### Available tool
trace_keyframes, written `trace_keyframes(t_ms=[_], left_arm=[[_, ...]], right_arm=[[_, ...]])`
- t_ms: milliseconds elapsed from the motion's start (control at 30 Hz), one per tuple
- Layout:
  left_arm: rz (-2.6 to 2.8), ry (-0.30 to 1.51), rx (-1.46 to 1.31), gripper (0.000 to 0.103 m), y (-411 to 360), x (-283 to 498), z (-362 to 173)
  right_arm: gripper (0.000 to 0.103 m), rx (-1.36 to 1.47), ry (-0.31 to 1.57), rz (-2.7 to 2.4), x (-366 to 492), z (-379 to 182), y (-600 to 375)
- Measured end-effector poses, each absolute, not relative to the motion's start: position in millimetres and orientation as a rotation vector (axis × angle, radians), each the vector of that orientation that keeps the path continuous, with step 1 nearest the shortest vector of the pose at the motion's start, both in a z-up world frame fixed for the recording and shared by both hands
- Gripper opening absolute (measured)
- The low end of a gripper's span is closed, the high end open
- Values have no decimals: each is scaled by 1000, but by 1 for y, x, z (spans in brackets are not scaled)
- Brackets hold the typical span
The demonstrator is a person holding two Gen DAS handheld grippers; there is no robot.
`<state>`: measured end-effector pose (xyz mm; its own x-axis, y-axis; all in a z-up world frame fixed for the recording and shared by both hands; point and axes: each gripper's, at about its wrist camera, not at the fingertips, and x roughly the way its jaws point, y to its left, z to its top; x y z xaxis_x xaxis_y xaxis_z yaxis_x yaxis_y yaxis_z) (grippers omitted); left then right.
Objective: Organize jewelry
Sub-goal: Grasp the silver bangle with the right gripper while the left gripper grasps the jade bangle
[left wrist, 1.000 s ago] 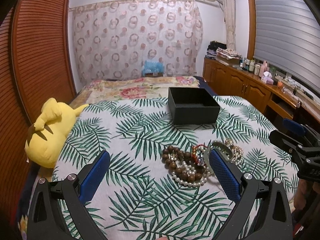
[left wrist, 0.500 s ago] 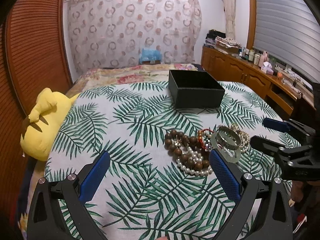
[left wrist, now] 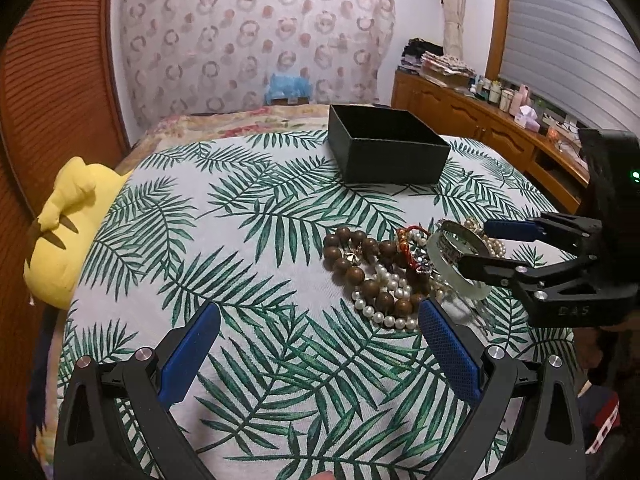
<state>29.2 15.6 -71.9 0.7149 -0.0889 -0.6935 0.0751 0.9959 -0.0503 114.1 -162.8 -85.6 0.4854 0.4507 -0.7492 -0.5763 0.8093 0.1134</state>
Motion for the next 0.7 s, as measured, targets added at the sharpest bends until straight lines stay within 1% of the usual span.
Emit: trace_keyframes(t_ms=[100,167,200,233,267,300,400,467,500,533,600,633,700], left_arm=[[-107,775,-29,96,16,31,-73],[-117,778,-34,96,16,31,-73],[-124,779,-36,96,15,31,-73],[-130,778,-39,96,15,32,-72],[-136,776,-42,96,15,32,-71],[-145,774,-44,96,13,33,-71],[-154,773,-38,96,9,36,-70],[-156,772,-39,96,7,36,-70],[-157,772,-42,96,7,36,-71],[-158,774,-44,96,7,36,-72],[-156,781,-41,96,6,37,-74],[-156,784,-41,96,6,37,-75],[-160,786,-45,96,6,37,-76]], right_arm=[[71,-178,869,630,119,-89,-158],[67,-186,866,620,122,-90,-157],[57,-193,861,610,123,-89,-158],[41,-190,857,619,123,-87,-159],[35,-184,861,636,123,-87,-159],[33,-188,857,638,122,-85,-160],[33,-206,847,625,122,-85,-161],[36,-198,840,627,123,-85,-163],[41,-200,835,625,123,-85,-164],[52,-203,827,619,123,-84,-165],[67,-197,806,611,124,-81,-170],[69,-194,803,608,125,-81,-171],[69,-194,819,607,130,-83,-173]])
